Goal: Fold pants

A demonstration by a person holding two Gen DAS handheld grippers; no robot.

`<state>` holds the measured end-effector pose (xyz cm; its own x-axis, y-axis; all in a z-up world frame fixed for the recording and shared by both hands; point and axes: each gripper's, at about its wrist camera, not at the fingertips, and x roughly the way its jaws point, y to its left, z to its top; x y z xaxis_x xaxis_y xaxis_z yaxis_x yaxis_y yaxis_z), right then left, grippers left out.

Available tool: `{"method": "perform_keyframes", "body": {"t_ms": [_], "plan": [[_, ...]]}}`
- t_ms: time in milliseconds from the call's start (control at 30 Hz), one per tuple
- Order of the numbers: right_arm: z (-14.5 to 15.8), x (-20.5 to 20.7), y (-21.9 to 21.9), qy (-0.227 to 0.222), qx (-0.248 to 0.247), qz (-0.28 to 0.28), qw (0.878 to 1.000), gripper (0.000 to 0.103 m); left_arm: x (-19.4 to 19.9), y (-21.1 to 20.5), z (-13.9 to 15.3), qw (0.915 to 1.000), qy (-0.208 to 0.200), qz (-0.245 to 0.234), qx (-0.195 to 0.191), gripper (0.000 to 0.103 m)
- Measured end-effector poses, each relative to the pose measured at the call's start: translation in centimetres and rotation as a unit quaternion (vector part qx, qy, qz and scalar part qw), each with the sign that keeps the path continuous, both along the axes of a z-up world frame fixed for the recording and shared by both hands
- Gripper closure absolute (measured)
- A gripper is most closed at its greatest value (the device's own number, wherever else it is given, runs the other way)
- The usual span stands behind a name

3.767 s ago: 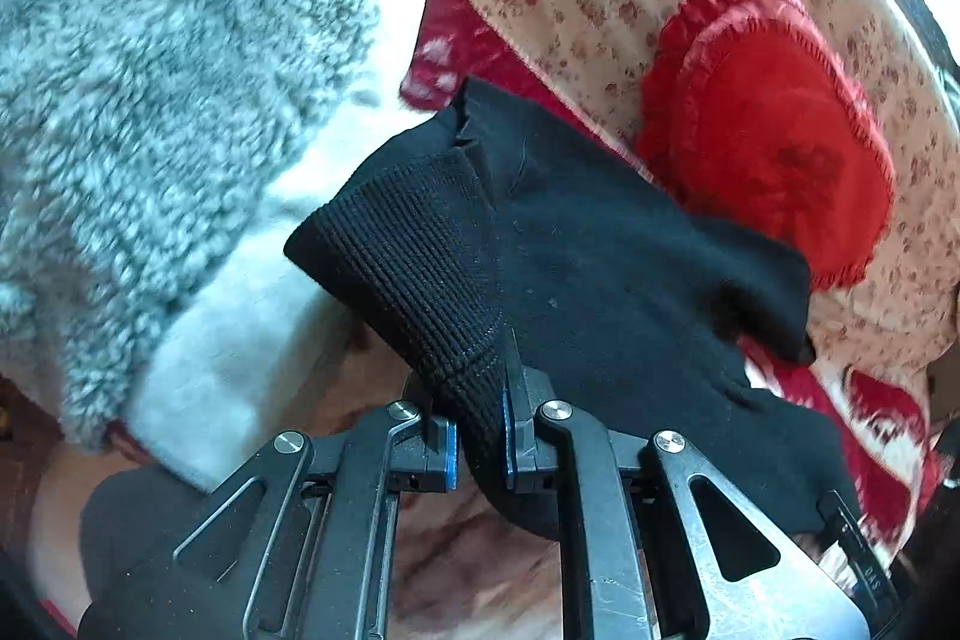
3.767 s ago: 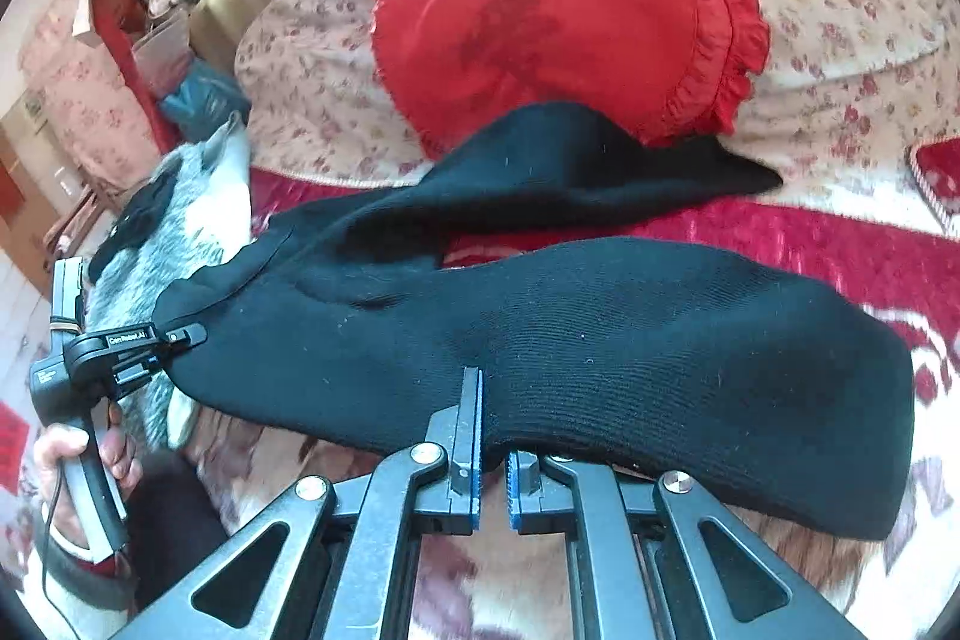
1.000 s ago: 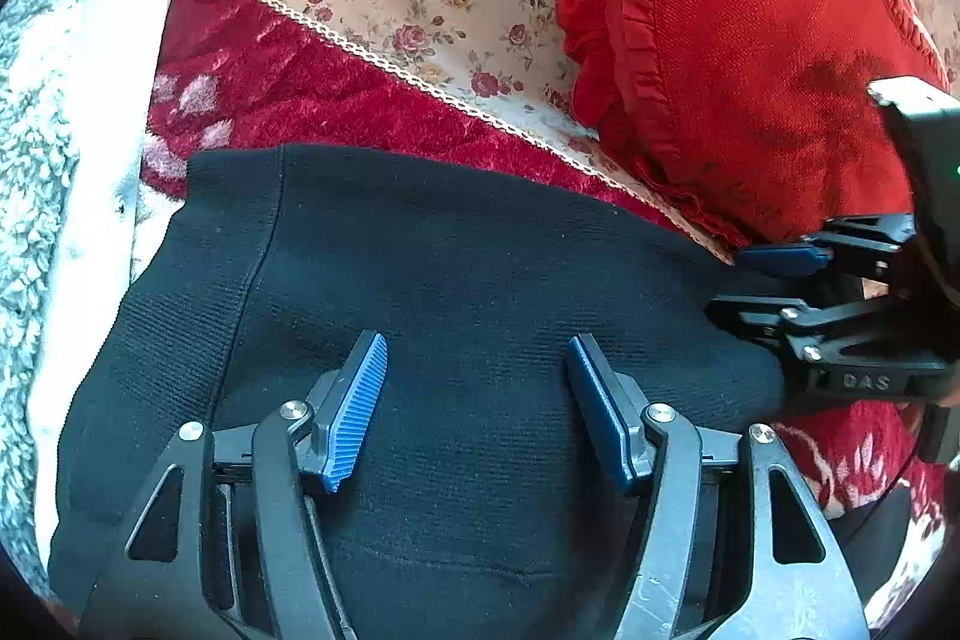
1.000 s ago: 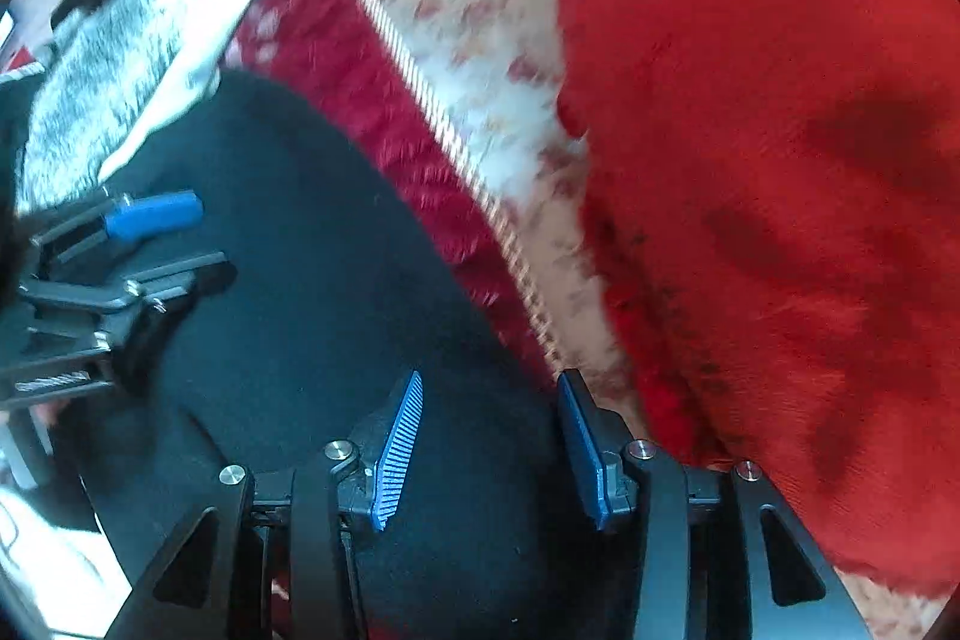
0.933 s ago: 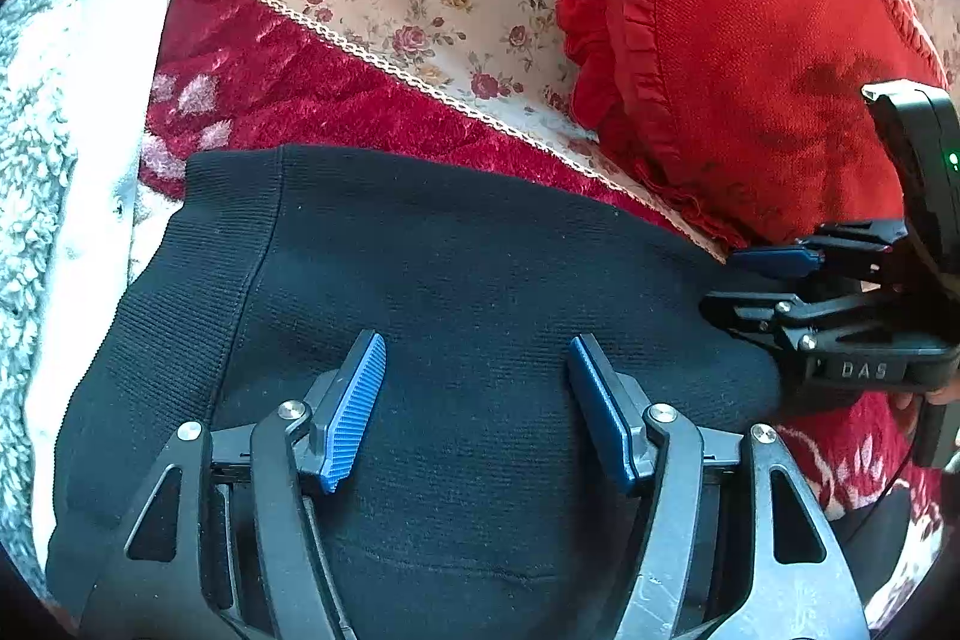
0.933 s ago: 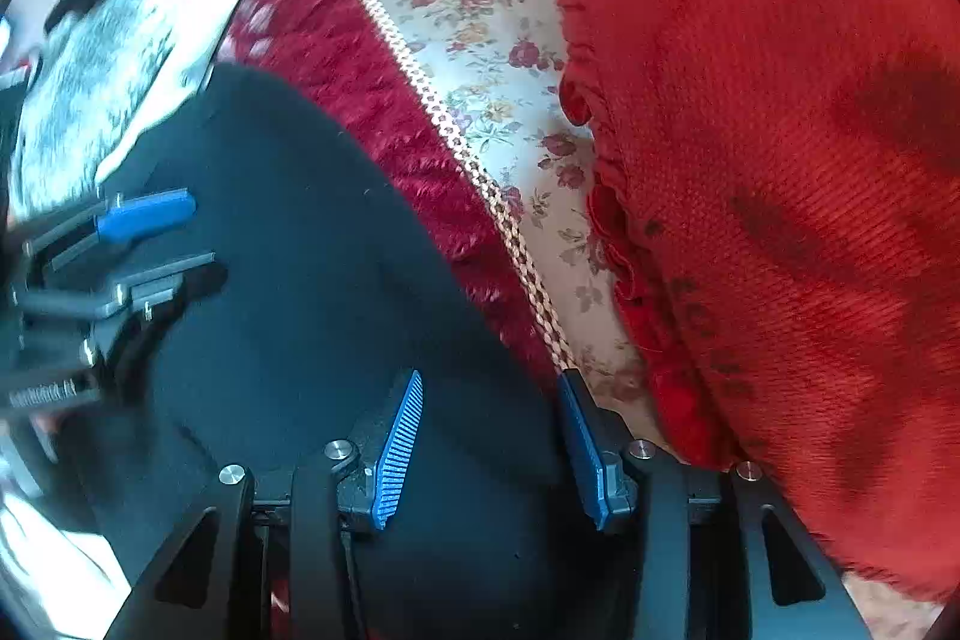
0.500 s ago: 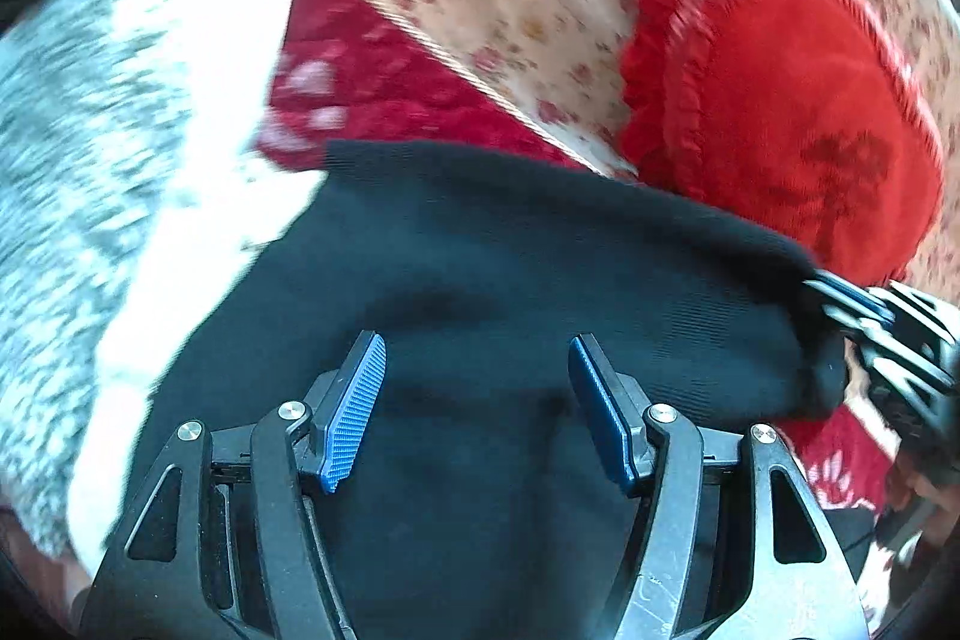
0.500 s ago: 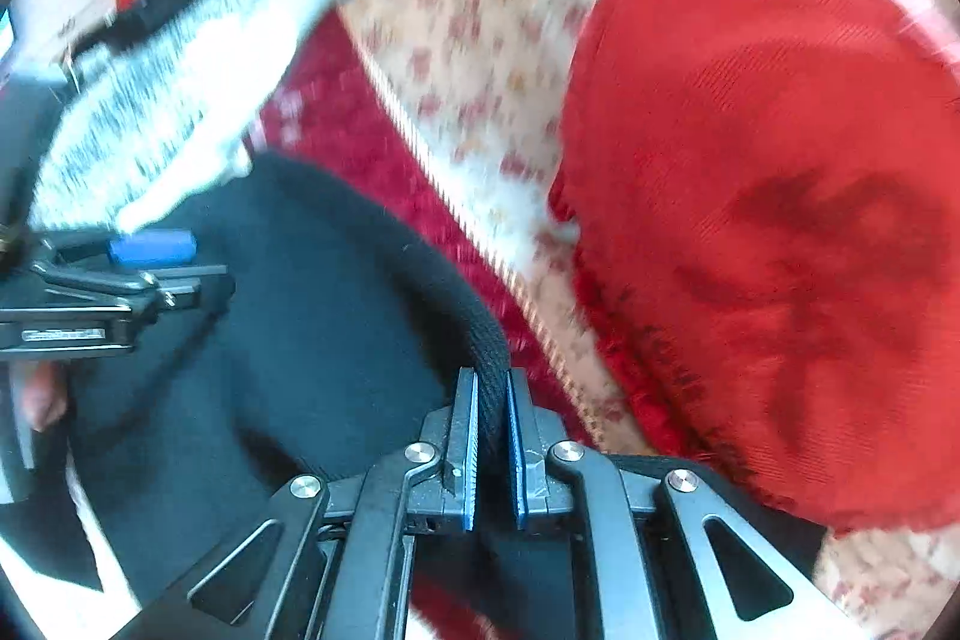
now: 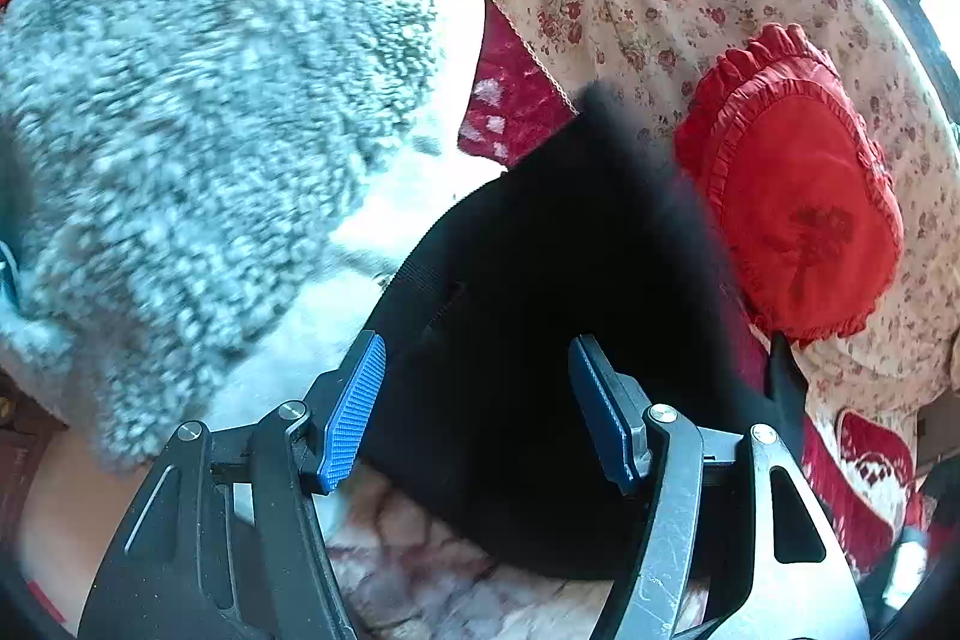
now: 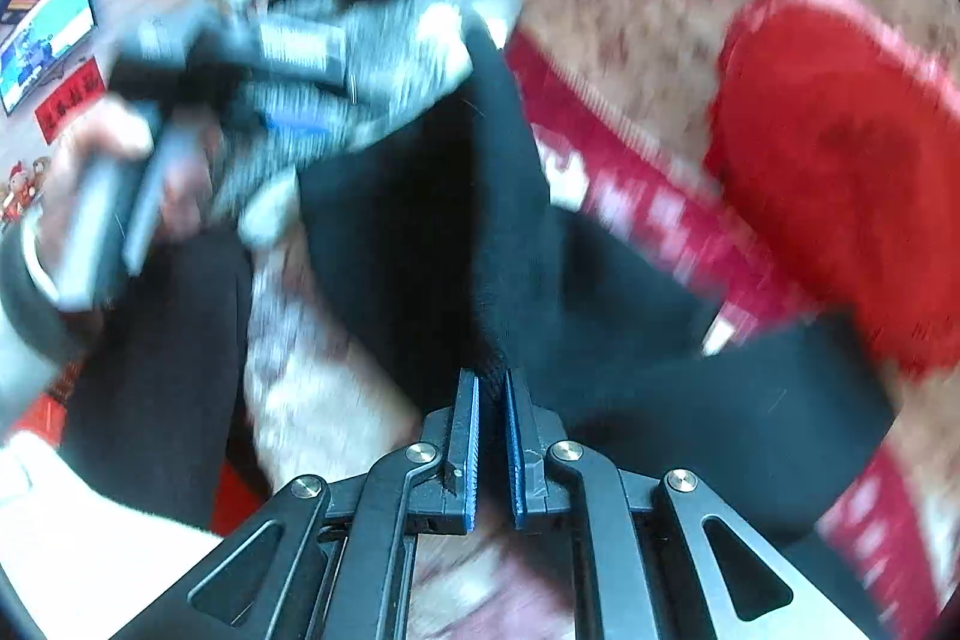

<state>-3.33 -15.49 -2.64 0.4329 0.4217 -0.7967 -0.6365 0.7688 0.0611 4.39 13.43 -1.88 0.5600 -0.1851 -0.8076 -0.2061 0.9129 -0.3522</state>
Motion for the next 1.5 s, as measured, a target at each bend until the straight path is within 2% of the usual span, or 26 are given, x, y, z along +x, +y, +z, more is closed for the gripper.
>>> {"method": "perform_keyframes", "body": {"t_ms": [67, 167, 200, 233, 267, 333, 433, 567, 600, 633, 667, 733, 833, 867, 967, 1033, 1100, 1167, 1233, 1300, 1367, 1500], "plan": [[-1.6, -1.0, 0.0, 0.018, -0.010, -0.008, 1.000, 0.096, -1.0, 0.6, 0.0, 1.0000, 0.001, 0.000, 0.003, 0.039], [-0.7, -1.2, -0.6, 0.009, 0.007, -0.028, 1.000, 0.094, -1.4, 1.2, -0.9, 1.0000, 0.007, 0.000, -0.002, 0.037], [-0.3, -1.2, -0.5, 0.003, 0.011, -0.031, 0.999, 0.087, -1.3, 1.3, -1.2, 0.9999, 0.013, 0.003, -0.004, 0.037], [0.3, -1.1, -0.3, -0.006, 0.014, -0.034, 0.999, 0.072, -1.4, 1.5, -1.6, 0.9998, 0.019, 0.004, -0.011, 0.037], [0.9, -1.0, 0.0, -0.015, 0.019, -0.036, 0.999, 0.067, -1.4, 1.7, -1.8, 0.9994, 0.022, 0.007, -0.026, 0.037], [1.9, -0.7, 1.0, -0.028, 0.030, -0.033, 0.999, 0.066, -1.8, 2.0, -1.9, 0.9992, 0.018, 0.011, -0.033, 0.037], [1.8, -0.5, 4.3, -0.039, 0.025, -0.008, 0.999, 0.065, -2.0, 1.8, -2.1, 0.9996, 0.020, 0.010, -0.014, 0.037], [0.0, 0.4, 8.9, -0.080, -0.033, 0.003, 0.996, 0.066, -1.9, 1.7, -2.4, 0.9996, 0.026, 0.005, -0.007, 0.037], [-0.6, 0.9, 9.5, -0.079, -0.047, 0.001, 0.996, 0.085, -1.7, 1.6, -2.4, 0.9996, 0.027, 0.004, -0.006, 0.037], [-0.8, 1.4, 9.6, -0.068, -0.046, -0.002, 0.997, 0.098, -1.8, 1.7, -2.3, 0.9996, 0.027, 0.002, -0.005, 0.037], [-0.7, 1.8, 9.0, -0.051, -0.025, -0.015, 0.998, 0.098, -2.0, 1.9, -2.1, 0.9996, 0.027, 0.002, 0.001, 0.037], [0.1, 1.5, 7.8, -0.044, 0.001, -0.016, 0.999, 0.098, -2.7, 2.6, -1.8, 0.9995, 0.024, 0.005, 0.019, 0.037], [0.4, 0.7, 7.5, -0.042, -0.008, -0.005, 0.999, 0.098, -3.8, 4.2, -1.3, 0.9973, 0.020, 0.039, 0.059, 0.037], [-0.4, 0.7, 7.9, -0.027, -0.006, 0.000, 1.000, 0.098, -4.0, 4.8, -1.2, 0.9969, 0.020, 0.047, 0.059, 0.037], [-2.5, 0.6, 9.1, -0.017, -0.037, -0.001, 0.999, 0.096, -4.3, 5.4, -1.0, 0.9972, 0.018, 0.054, 0.047, 0.037], [-1.9, 0.4, 8.8, -0.018, -0.027, -0.005, 0.999, 0.093, -4.1, 4.8, -0.6, 0.9975, 0.013, 0.047, 0.052, 0.037], [-0.2, 0.5, 7.3, -0.001, 0.003, -0.006, 1.000, 0.089, -3.7, 3.7, -0.4, 0.9980, 0.007, 0.032, 0.053, 0.037], [1.3, 0.8, 5.1, -0.007, 0.027, -0.037, 0.999, 0.084, -3.2, 1.9, -0.4, 0.9986, 0.005, 0.009, 0.052, 0.037], [2.3, 1.9, 2.4, -0.019, 0.031, -0.094, 0.995, 0.082, -2.7, 0.2, -0.6, 0.9984, 0.005, -0.009, 0.056, 0.037], [2.4, 3.9, -0.5, -0.015, 0.027, -0.163, 0.986, 0.082, -2.1, -1.5, -0.9, 0.9975, 0.006, -0.030, 0.063, 0.037], [1.9, 6.0, -2.8, 0.008, 0.031, -0.218, 0.975, 0.082, -1.5, -3.1, -1.4, 0.9965, 0.011, -0.043, 0.070, 0.037], [0.2, 9.1, -4.3, 0.052, 0.048, -0.246, 0.967, 0.082, -1.0, -5.2, -2.6, 0.9917, 0.019, -0.050, 0.117, 0.034]]}}
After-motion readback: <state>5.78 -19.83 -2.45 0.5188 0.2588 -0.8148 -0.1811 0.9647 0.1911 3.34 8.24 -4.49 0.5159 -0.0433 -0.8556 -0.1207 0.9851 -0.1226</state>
